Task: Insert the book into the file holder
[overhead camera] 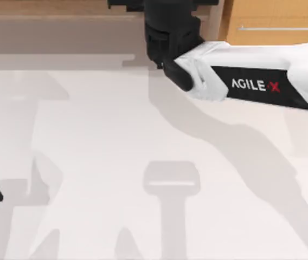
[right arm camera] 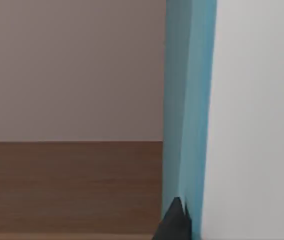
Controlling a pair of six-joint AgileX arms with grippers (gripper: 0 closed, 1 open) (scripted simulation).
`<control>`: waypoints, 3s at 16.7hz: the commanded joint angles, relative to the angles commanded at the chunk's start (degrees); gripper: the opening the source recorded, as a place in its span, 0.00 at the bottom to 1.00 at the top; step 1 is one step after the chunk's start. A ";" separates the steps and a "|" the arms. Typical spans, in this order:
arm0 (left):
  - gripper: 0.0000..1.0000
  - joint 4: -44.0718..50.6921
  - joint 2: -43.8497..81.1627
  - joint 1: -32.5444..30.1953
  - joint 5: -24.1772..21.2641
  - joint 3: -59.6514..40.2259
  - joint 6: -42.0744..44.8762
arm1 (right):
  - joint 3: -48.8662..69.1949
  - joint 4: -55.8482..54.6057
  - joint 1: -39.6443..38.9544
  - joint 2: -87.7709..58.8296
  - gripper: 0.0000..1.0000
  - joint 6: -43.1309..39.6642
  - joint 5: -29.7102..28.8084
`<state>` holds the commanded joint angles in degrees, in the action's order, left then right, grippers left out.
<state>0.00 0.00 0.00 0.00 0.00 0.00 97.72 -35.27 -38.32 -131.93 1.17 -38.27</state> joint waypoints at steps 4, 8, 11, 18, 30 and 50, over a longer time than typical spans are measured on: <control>1.00 0.00 0.00 0.00 0.00 0.00 0.00 | 1.22 0.46 -6.09 1.34 0.00 5.01 -1.28; 1.00 0.00 0.00 0.00 0.00 0.00 0.00 | 1.32 2.08 -4.96 1.47 0.00 3.92 -0.86; 1.00 0.00 0.00 0.00 0.00 0.00 0.00 | 0.98 3.08 -0.04 1.23 0.00 0.00 -0.09; 1.00 0.00 0.00 0.00 0.00 0.00 0.00 | 1.16 2.87 1.76 1.20 0.00 -1.32 0.03; 1.00 0.00 0.00 0.00 0.00 0.00 0.00 | -14.11 -7.76 2.19 9.28 0.00 7.28 10.63; 1.00 0.00 0.00 0.00 0.00 0.00 0.00 | -60.22 -20.39 10.99 26.47 0.00 44.79 52.93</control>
<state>0.00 0.00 0.00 0.00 0.00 0.00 37.50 -55.66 -27.33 -105.45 45.95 14.66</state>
